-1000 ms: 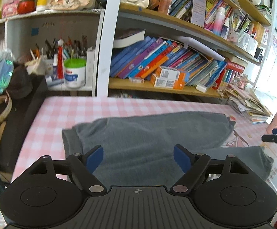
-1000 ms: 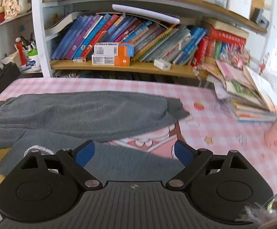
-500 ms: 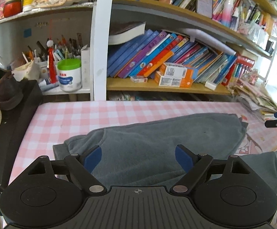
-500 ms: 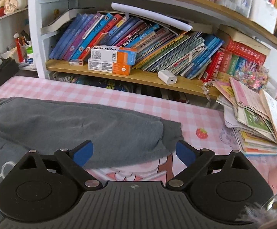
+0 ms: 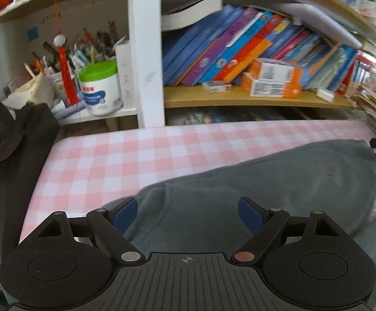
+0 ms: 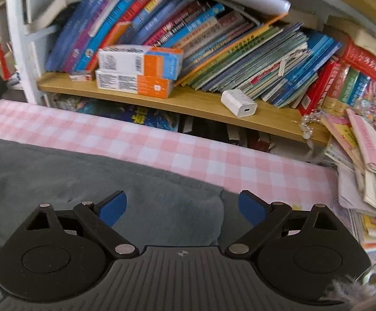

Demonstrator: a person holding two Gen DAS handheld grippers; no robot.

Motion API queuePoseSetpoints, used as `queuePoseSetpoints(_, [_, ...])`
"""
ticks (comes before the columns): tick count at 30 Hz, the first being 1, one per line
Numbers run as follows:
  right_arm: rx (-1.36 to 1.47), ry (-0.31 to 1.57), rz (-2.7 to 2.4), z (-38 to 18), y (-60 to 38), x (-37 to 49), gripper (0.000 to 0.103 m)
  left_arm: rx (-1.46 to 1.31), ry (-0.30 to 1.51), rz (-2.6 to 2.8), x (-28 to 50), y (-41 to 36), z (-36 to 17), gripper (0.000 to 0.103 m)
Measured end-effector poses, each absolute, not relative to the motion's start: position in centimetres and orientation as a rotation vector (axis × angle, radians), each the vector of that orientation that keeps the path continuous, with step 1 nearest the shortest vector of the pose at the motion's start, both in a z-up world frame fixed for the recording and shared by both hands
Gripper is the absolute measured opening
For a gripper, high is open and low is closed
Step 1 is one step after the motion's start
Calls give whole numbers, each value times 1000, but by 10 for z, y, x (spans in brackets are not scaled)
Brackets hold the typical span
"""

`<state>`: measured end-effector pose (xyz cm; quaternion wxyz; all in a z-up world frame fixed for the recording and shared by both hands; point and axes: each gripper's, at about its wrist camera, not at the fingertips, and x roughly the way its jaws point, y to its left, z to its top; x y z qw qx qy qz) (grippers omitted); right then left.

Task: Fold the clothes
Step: 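Move both open grippers to the side edge of the grey sweatshirt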

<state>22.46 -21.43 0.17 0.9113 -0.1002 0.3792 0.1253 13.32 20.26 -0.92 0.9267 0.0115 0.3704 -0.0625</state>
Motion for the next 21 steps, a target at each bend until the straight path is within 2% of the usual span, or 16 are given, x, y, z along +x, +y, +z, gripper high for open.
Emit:
queuePoseSetpoints(13, [-242,855,353,-36,-212,289,90,103,829,-246,203,202,-39,87])
queuePoseSetpoints(21, [-245,903,389,-48,-214,306,81,96,874,-253,216,207,-55,87])
